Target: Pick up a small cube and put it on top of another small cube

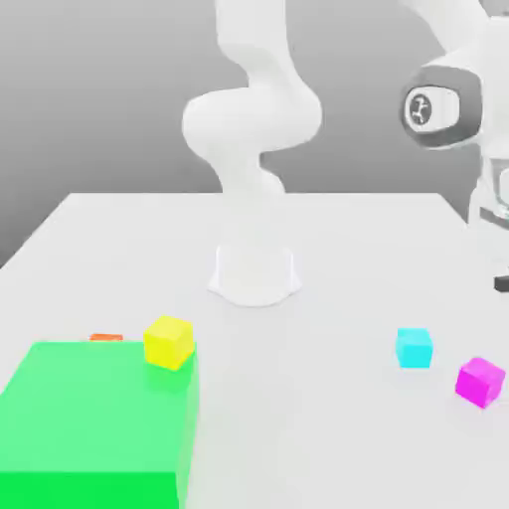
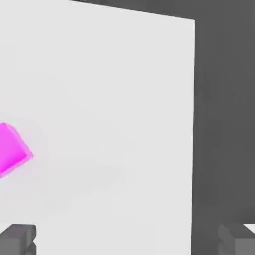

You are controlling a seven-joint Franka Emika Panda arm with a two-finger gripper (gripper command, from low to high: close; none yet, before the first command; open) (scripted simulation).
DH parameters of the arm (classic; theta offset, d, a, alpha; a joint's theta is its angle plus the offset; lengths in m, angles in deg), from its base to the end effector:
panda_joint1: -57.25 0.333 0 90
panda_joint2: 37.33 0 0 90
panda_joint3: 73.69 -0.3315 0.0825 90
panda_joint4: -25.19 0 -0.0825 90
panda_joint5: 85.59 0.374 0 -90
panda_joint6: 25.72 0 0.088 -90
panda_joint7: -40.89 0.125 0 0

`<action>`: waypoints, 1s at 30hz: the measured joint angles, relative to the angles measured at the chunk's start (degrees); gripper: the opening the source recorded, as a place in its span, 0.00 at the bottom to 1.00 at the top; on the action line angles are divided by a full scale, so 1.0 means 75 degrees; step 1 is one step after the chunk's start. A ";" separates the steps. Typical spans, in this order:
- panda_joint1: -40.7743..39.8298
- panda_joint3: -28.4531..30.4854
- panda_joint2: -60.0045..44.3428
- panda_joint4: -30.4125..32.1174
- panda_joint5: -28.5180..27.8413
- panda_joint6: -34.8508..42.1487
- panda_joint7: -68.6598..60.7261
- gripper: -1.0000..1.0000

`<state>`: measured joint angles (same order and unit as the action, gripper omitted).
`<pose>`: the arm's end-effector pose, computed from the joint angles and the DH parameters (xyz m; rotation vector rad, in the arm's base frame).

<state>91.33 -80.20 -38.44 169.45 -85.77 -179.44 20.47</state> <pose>0.3603 0.3089 0.2911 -2.6753 -1.5808 -0.2234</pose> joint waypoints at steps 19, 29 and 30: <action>0.0850 0.0098 -0.2685 0.0099 -0.1126 -0.1622 -0.1144 0.00; -0.0812 0.0776 0.0002 0.0783 -0.0665 0.0283 -0.1532 0.00; -0.1118 0.0928 0.0276 0.0865 -0.0708 0.0464 -0.1506 0.00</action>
<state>82.94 -73.24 -36.37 175.94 -91.08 -175.96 9.18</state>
